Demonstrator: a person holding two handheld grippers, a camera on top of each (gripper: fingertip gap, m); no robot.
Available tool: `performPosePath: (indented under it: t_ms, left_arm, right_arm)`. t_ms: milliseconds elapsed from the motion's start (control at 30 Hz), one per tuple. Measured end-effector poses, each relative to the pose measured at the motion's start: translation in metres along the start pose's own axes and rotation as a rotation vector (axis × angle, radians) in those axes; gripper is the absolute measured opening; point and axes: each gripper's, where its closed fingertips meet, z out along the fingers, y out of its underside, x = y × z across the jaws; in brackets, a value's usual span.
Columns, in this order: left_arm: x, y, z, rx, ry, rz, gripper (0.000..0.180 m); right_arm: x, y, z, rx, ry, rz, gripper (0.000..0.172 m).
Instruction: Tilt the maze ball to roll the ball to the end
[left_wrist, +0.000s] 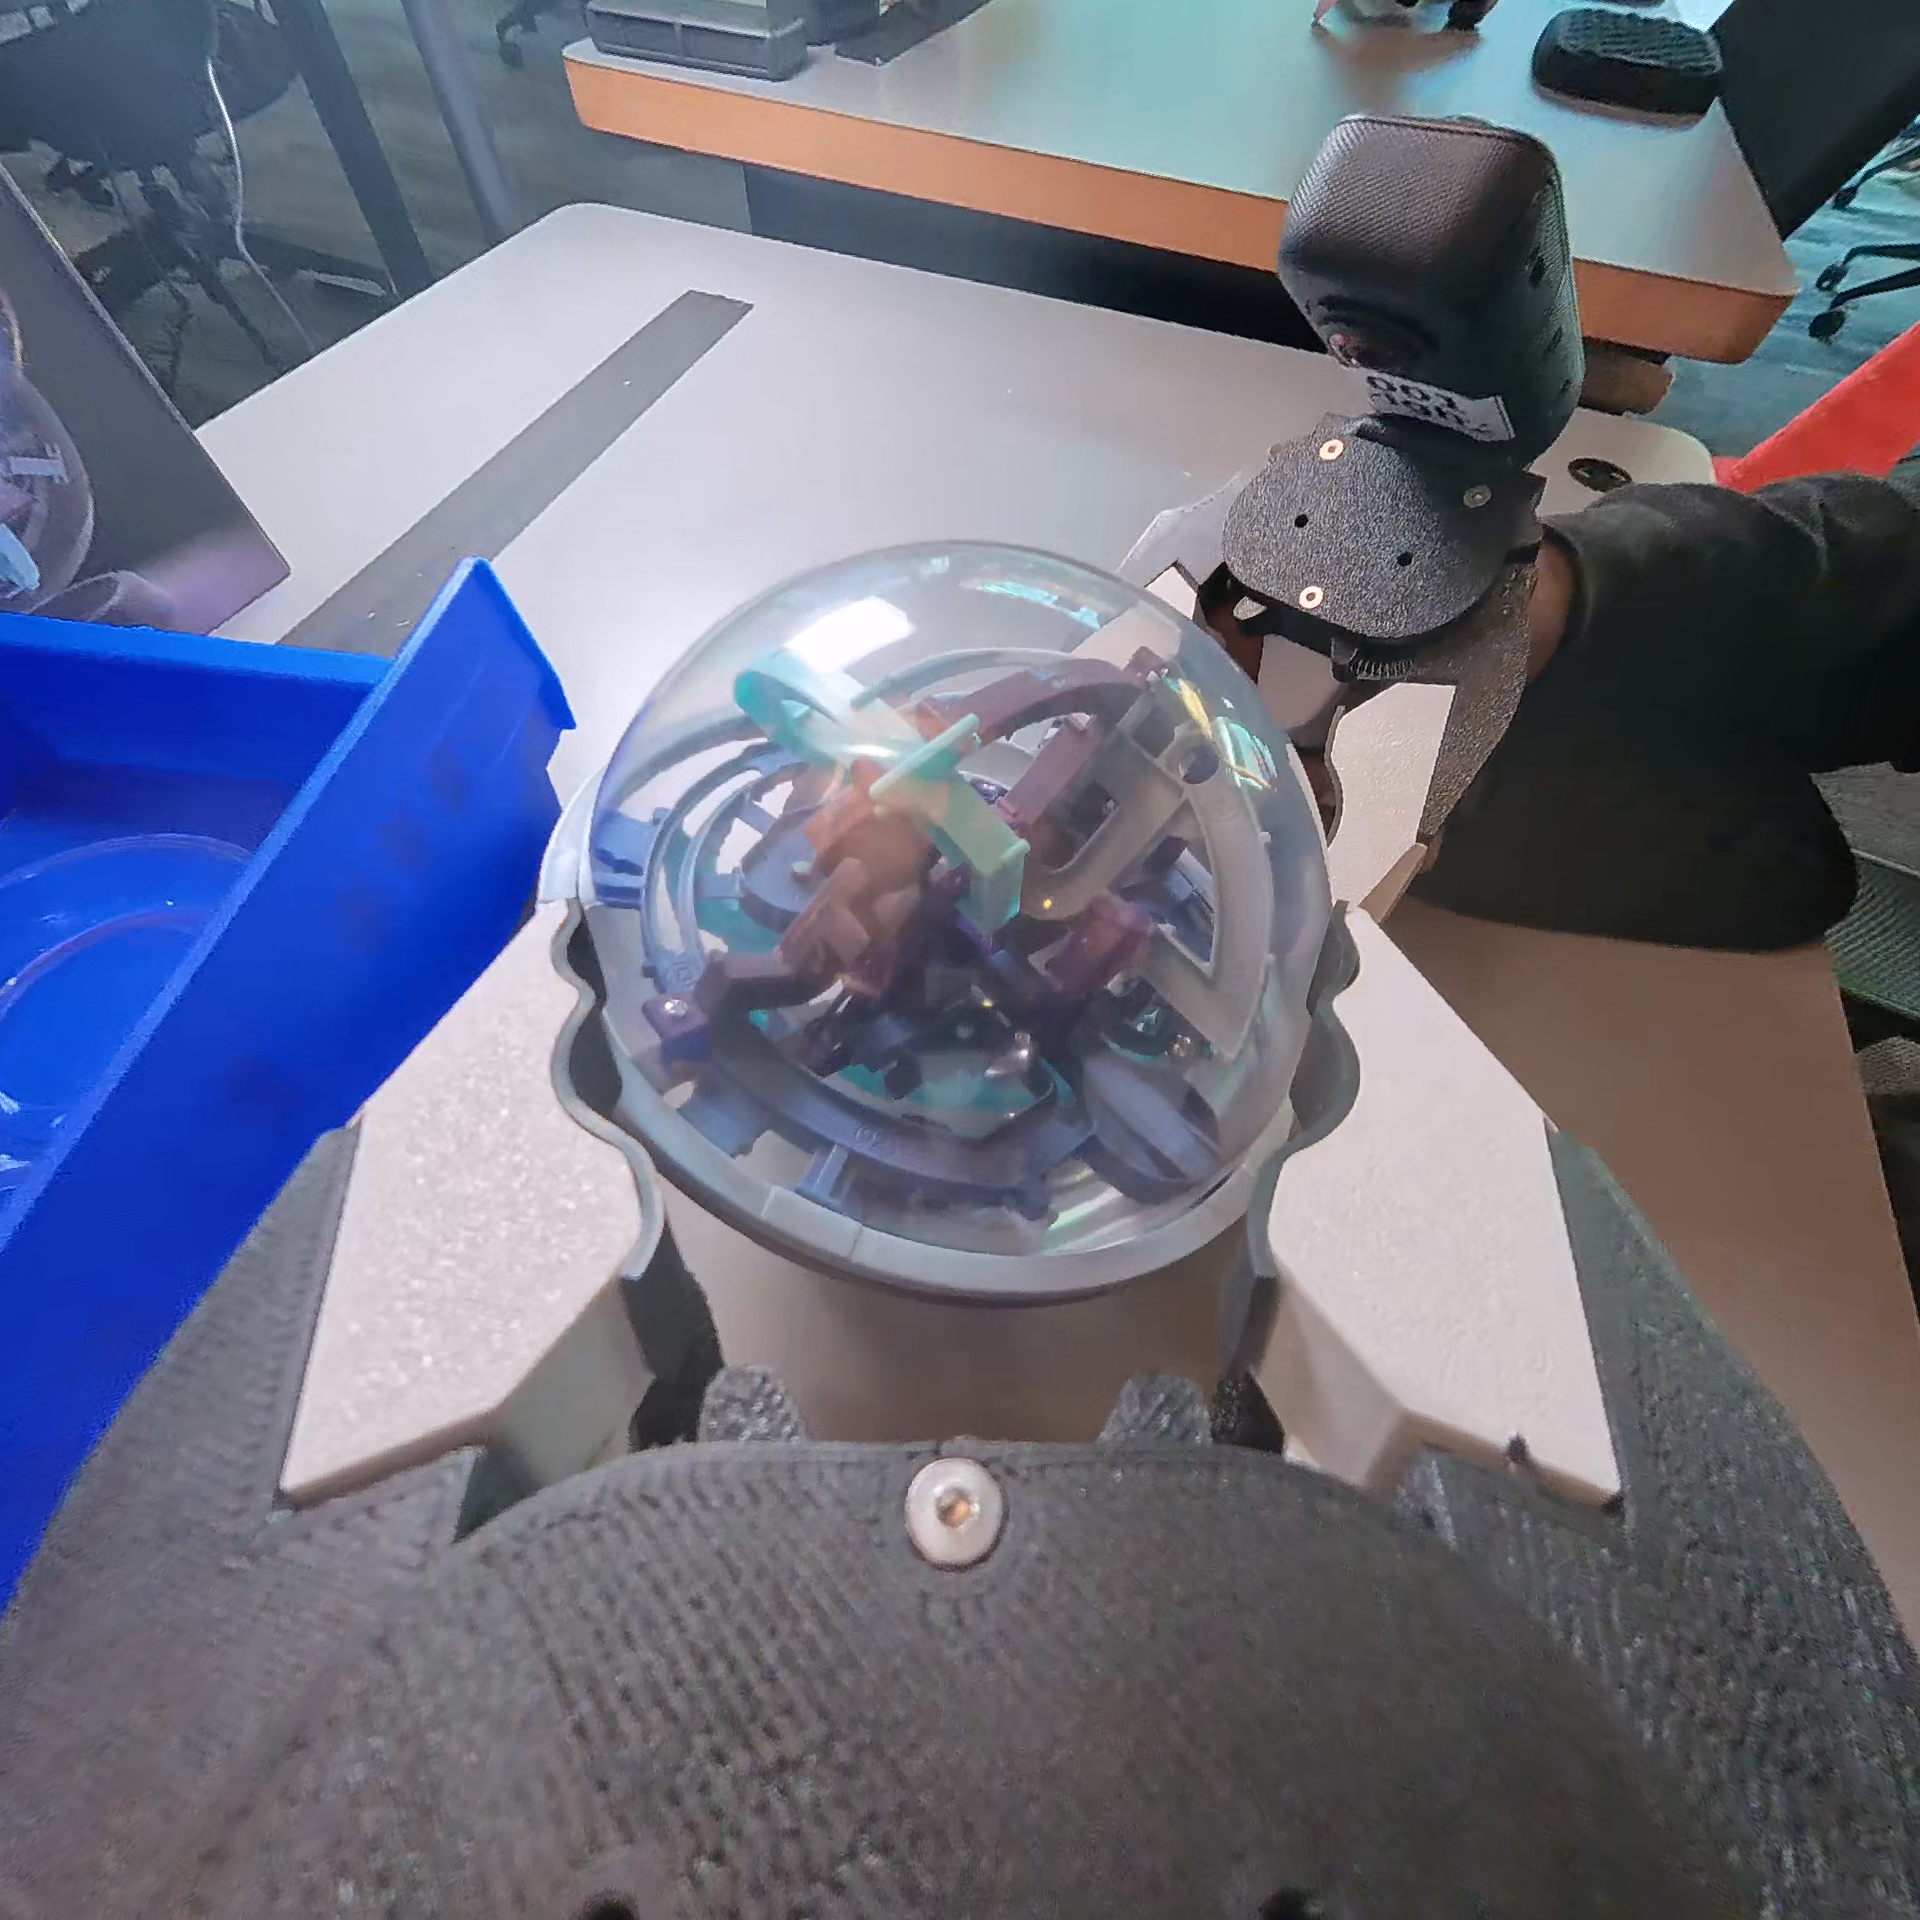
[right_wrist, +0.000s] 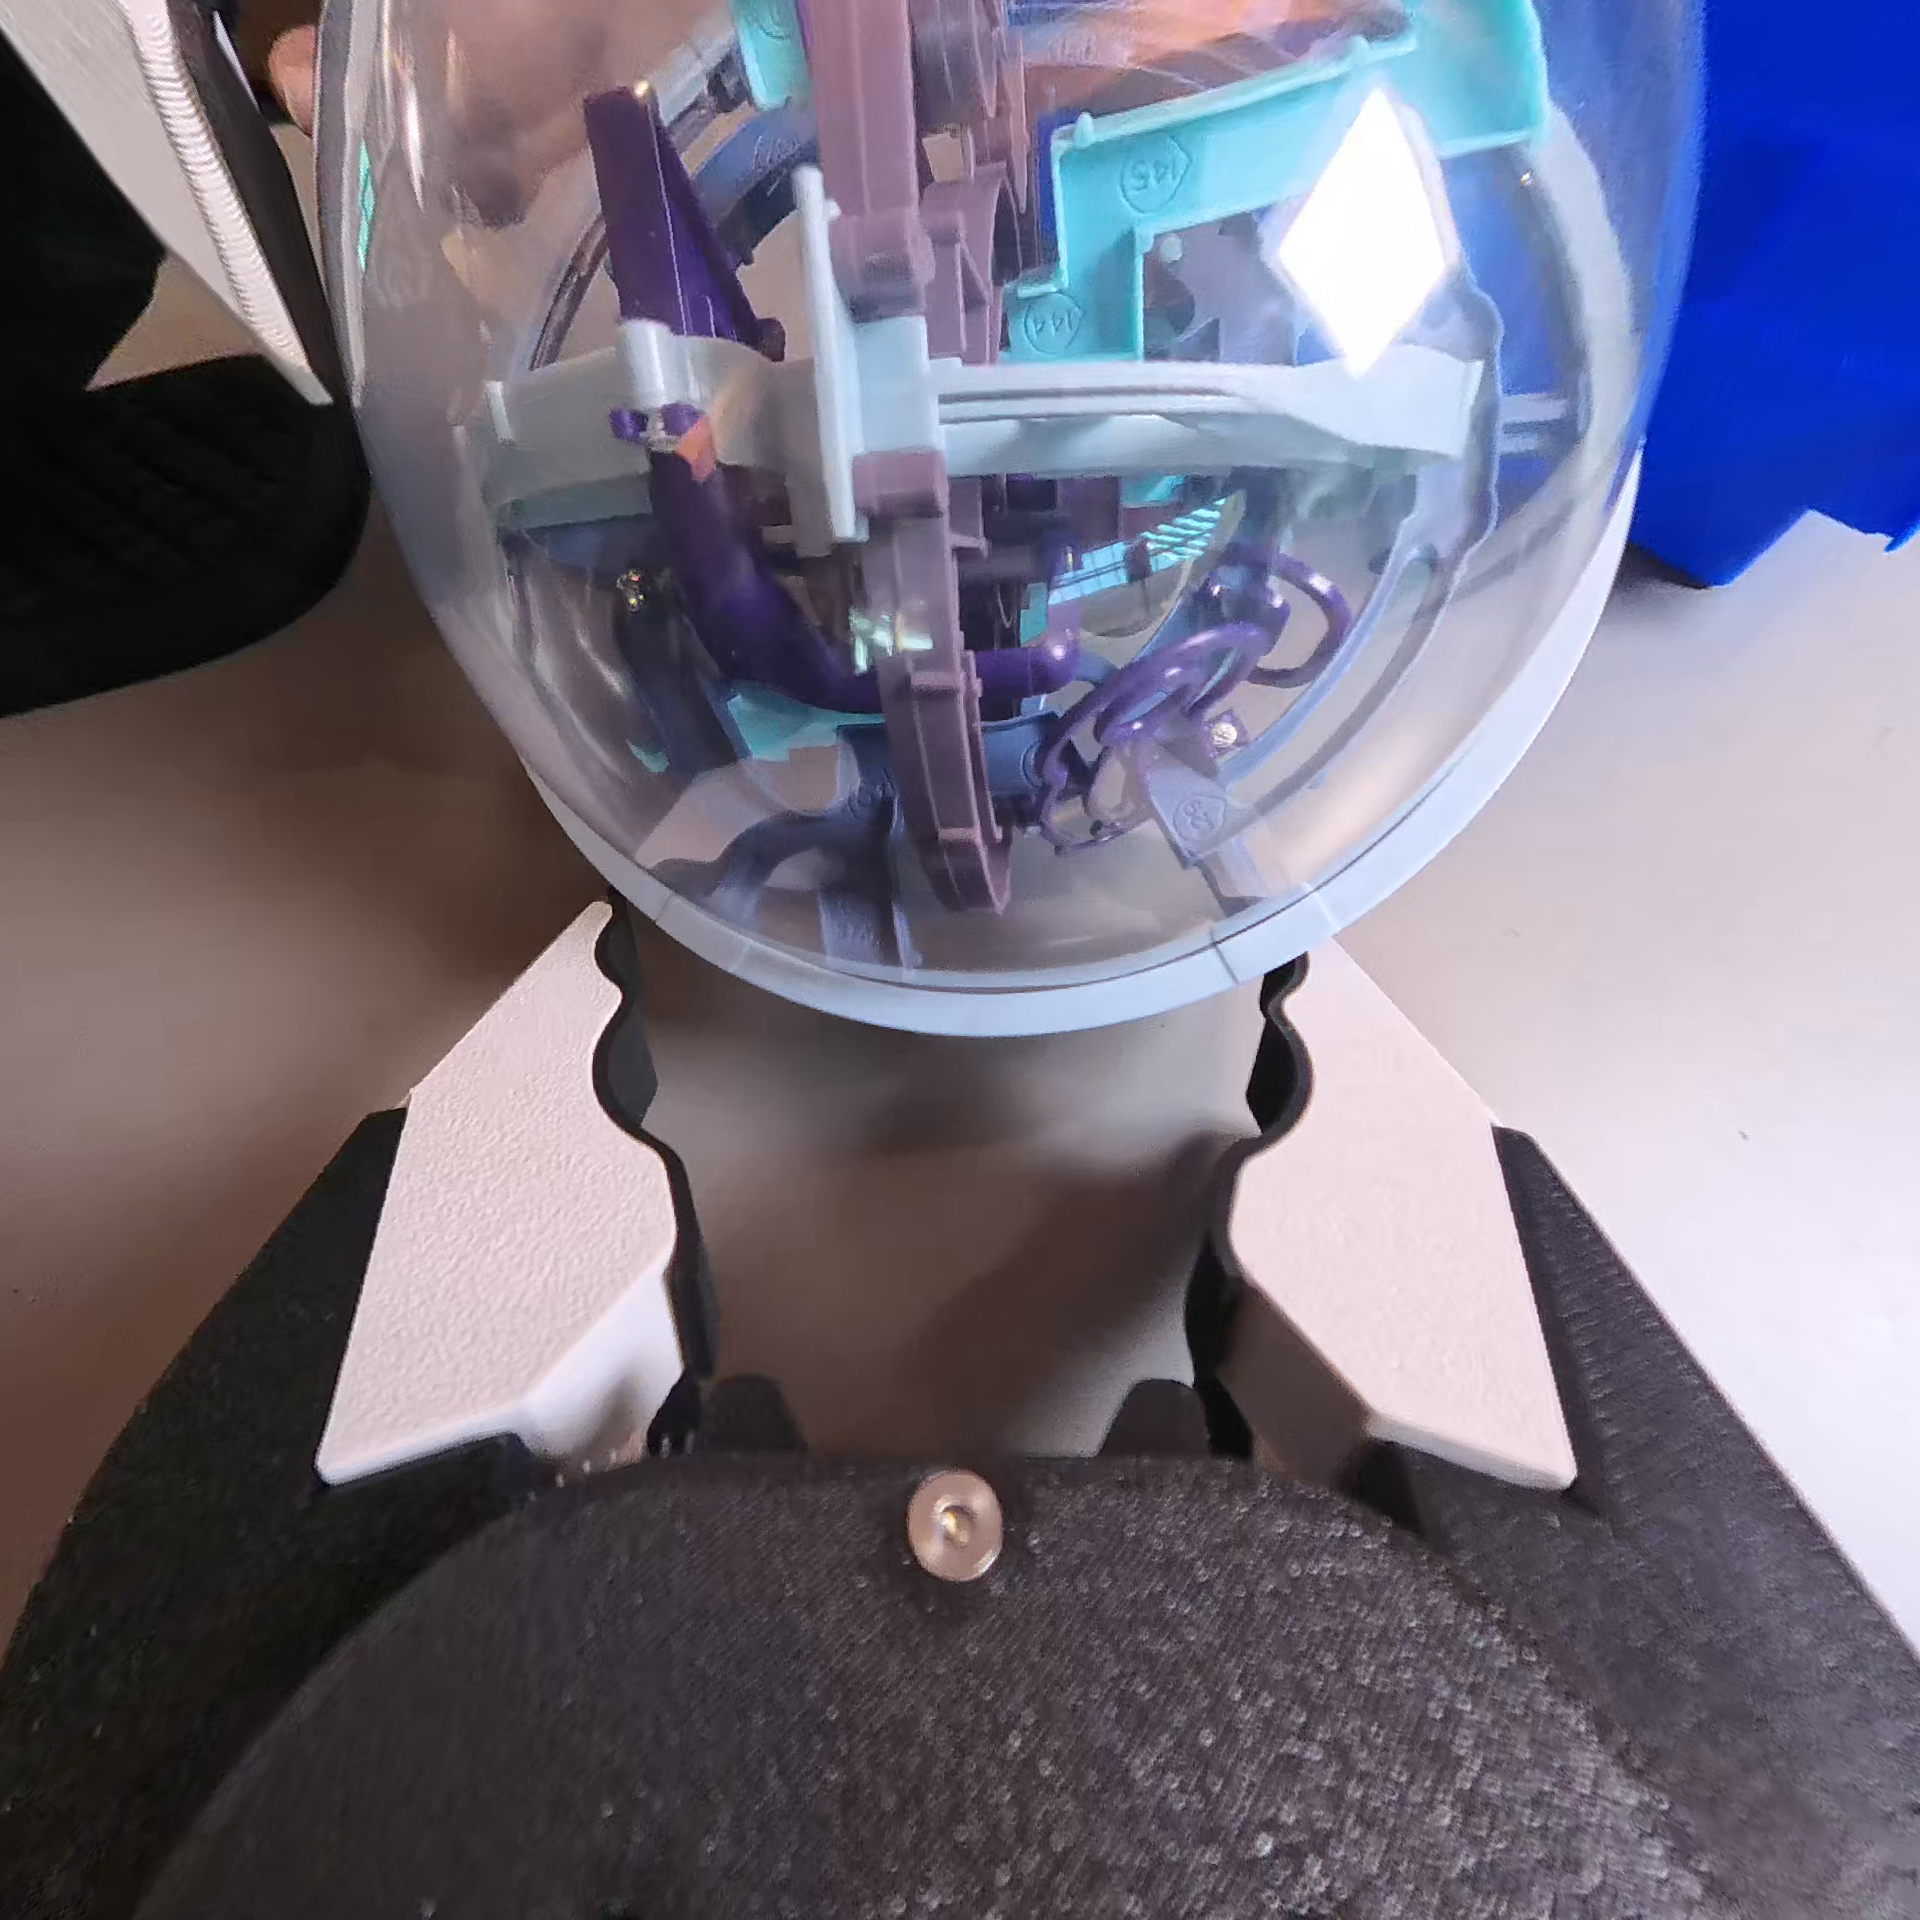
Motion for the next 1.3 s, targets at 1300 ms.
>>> performPosePath:
  t_ms: [1300]
  left_arm:
    - [-0.009,-0.019,0.009,0.151,0.043,-0.028,0.123]
  right_arm:
    - [0.017,0.000,-0.002,0.051,0.049,0.015,0.118]
